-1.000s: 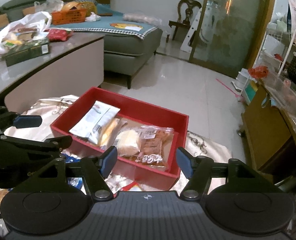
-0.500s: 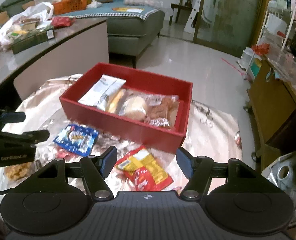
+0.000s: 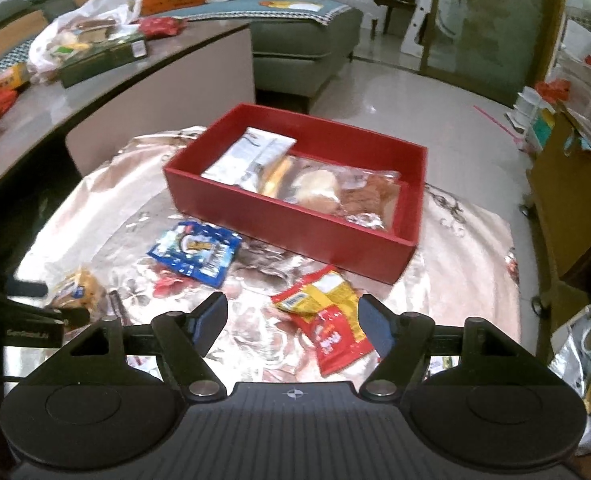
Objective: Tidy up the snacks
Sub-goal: 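Move the left tool to the yellow puffed-snack bag while the right tool moves over the table, then grasp the yellow puffed-snack bag with the left tool while the right tool reaches the white pouch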
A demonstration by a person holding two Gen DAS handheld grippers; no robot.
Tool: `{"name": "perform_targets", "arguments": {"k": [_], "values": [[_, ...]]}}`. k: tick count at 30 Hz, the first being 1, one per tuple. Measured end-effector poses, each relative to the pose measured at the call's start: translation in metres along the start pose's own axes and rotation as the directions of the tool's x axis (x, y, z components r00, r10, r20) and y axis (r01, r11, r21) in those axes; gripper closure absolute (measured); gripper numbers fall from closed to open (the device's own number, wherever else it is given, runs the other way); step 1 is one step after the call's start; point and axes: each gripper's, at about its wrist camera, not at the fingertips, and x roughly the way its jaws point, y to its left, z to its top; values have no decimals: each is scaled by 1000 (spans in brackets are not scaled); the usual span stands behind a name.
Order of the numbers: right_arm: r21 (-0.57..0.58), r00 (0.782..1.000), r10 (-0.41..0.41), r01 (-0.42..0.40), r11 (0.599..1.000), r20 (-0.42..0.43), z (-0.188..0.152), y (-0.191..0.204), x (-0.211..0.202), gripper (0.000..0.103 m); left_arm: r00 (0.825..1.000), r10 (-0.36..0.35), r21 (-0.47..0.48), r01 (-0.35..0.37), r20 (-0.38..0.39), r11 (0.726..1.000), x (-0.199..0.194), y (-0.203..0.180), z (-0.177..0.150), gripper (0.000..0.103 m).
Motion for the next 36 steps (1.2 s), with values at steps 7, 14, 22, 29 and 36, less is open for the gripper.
{"name": "perform_targets", "arguments": {"k": [7,14,22,29,36], "values": [[2,1000,15,-15,1000,11,-1,-3,-6,24,999,39,20,-40,13,999,6,-2,7,36],[6,1000,23,-23,1000,15,-2,-5,-10,24,999,38,10,-38,-23,999,19,-9,14,33],[4,999,35,-35,999,9,1,-1,-6,22,987,-156,-42,154,-48,987,-6,0,5,38],[-11,998,54,-54,998,-11,0,5,-2,20,999,-53,-70,52,-5,996,3,9,17,32],[-17,998,54,-55,998,-32,-4,7,2,20,999,7,7,-6,-51,1000,32,-5,18,17]]}}
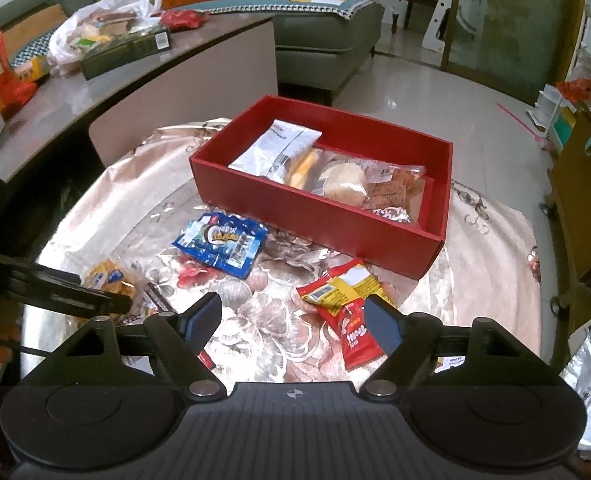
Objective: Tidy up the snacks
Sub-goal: 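Grasp the yellow puffed-snack bag with the left tool while the right tool reaches the white pouch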
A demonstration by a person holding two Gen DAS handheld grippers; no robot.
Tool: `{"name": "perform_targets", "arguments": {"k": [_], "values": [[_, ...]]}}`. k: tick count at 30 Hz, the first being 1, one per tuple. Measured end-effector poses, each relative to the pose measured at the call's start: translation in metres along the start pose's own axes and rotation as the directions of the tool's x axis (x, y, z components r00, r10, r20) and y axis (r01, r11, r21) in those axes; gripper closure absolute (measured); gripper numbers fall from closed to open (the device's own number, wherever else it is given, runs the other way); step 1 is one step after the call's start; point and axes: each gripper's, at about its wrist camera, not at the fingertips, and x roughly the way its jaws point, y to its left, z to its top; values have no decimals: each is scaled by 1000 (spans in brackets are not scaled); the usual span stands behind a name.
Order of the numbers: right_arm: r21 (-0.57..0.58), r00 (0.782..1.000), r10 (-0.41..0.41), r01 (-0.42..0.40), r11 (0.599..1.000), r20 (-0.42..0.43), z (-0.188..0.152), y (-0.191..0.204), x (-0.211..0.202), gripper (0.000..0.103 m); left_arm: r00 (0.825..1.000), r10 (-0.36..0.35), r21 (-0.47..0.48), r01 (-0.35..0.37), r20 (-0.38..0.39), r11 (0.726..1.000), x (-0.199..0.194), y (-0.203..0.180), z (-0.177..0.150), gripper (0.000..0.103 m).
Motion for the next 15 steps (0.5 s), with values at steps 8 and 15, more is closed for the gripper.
{"name": "perform_targets", "arguments": {"k": [8,15], "values": [[-33,999,14,-15,999,-30,-2,12,11,20,999,23,-21,-22,30,1000,-6,5,-2,41],[-101,994,77,-84,991,-76,-3,49,30,24,994,-90,-133,98,68,986,-42,37,-5,53]]}}
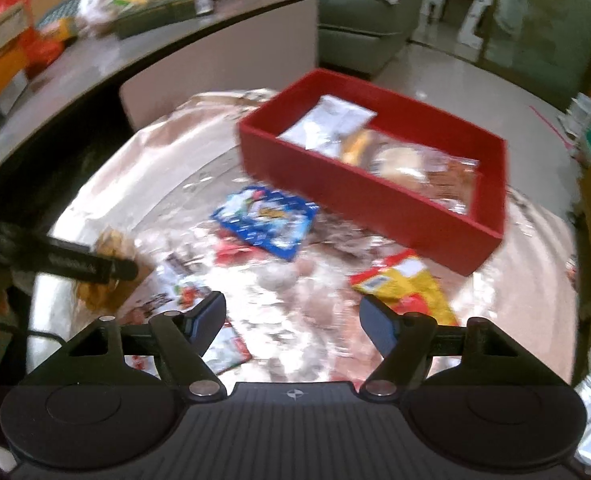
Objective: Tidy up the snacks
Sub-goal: 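Grasp the yellow puffed-snack bag with the left tool while the right tool reaches the white pouch, then grasp and lift the white red-printed pouch with the right tool while the left tool holds its bag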
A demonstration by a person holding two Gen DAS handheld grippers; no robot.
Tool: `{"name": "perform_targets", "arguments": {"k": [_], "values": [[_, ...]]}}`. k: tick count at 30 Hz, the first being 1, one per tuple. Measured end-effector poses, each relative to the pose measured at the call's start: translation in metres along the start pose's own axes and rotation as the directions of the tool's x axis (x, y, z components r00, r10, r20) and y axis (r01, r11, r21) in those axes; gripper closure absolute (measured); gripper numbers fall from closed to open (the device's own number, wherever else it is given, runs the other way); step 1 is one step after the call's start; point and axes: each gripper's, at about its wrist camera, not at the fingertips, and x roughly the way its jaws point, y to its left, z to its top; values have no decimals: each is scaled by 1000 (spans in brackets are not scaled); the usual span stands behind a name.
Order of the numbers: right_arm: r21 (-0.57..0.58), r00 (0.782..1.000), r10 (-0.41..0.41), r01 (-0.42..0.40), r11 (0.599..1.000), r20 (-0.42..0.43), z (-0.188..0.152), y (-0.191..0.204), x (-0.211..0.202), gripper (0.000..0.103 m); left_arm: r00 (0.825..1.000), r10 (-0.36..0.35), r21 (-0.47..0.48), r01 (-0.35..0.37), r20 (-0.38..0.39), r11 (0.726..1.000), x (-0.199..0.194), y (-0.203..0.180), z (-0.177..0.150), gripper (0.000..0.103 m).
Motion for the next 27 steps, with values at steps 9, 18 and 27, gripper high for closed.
{"name": "perform_targets", "arguments": {"k": [9,18,27], "values": [[109,964,242,-231,967,-107,12,50,47,26,986,-128,-79,137,111,987,-37,28,12,53],[179,953,225,-190,965,-203,9,77,93,39,975,-196,-99,207,107,973,-40,33,13,53],[222,958,195,-147,964,-210,18,62,87,39,968,-205,-192,230,144,954,-46,50,17,53]]}}
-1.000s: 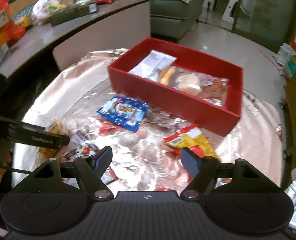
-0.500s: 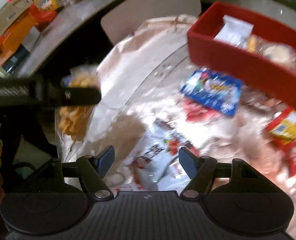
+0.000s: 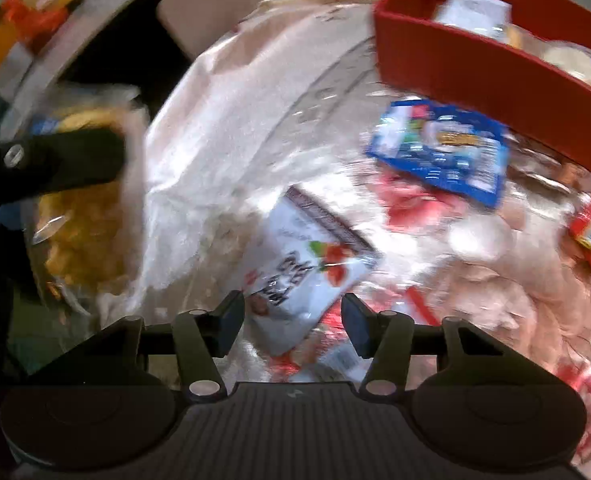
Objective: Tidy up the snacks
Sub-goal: 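Grasp and lift the white red-printed pouch with the right tool while the left tool holds its bag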
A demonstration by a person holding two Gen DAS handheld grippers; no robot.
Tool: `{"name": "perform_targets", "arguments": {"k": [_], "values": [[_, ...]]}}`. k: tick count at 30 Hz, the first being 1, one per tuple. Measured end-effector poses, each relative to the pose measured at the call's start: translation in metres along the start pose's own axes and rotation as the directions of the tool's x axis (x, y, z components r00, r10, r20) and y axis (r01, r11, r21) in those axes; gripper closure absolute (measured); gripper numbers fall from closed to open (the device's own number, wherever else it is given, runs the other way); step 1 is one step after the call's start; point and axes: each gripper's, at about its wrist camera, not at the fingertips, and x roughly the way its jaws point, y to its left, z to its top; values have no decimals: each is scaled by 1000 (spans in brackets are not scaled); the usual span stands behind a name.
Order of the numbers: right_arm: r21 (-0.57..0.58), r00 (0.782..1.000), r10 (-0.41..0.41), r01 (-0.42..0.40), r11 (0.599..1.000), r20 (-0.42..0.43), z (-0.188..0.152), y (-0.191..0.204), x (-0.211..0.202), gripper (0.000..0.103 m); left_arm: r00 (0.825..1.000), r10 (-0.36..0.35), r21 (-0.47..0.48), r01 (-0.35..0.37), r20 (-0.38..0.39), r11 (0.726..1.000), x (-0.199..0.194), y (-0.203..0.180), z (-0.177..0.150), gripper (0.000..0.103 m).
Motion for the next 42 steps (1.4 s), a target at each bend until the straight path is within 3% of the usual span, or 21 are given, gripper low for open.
{"name": "perform_targets", "arguments": {"k": [5,8,11,12,13,17,23,24,26,27,28,32,36,39,40,42], "values": [[117,997,52,-58,991,54,7,2,2,36,998,-21,-37,23,67,999,-16,4,7,53],[135,998,22,-30,990,57,6,18,17,33,995,-19,-45,24,95,999,-23,7,9,53],[72,995,-58,52,996,86,6,37,24,32,995,-17,-39,21,99,999,-24,7,9,53],[31,992,-92,90,995,87,5,42,25,37,995,-27,-41,31,92,999,-24,8,9,53],[-30,986,-139,143,989,87,4,46,29,51,996,-39,-44,43,82,998,-23,8,9,53],[-130,985,-170,174,976,40,-1,36,19,54,996,-60,-25,62,68,998,-21,3,7,53],[-96,992,-115,119,988,48,-4,16,-2,62,998,-52,26,51,42,998,-13,-12,1,53],[-99,993,-109,113,989,44,-4,14,-2,59,998,-50,29,49,37,998,-12,-13,1,53],[-109,993,-114,118,987,42,-4,16,5,36,999,-40,30,39,32,999,-9,-13,1,53],[-116,993,-103,109,987,56,-5,15,5,19,999,-35,31,34,31,999,-8,-14,1,53],[-114,995,-84,91,989,60,-6,13,6,18,999,-31,33,30,31,999,-8,-14,1,53],[-59,995,-86,88,994,42,-9,-1,14,19,1000,-16,36,15,20,999,-3,-15,0,53],[-180,982,-183,190,965,53,-14,21,22,21,1000,-9,48,9,10,999,1,-19,-2,53],[-229,976,-209,218,949,63,-17,25,20,32,1000,-4,42,4,10,999,0,-16,-1,53],[-226,978,-198,207,952,60,-16,22,16,41,1000,-2,41,1,12,999,-1,-15,-1,53],[-184,988,-150,155,971,42,-12,11,5,45,1000,1,33,-2,20,999,-4,-13,0,53]]}}
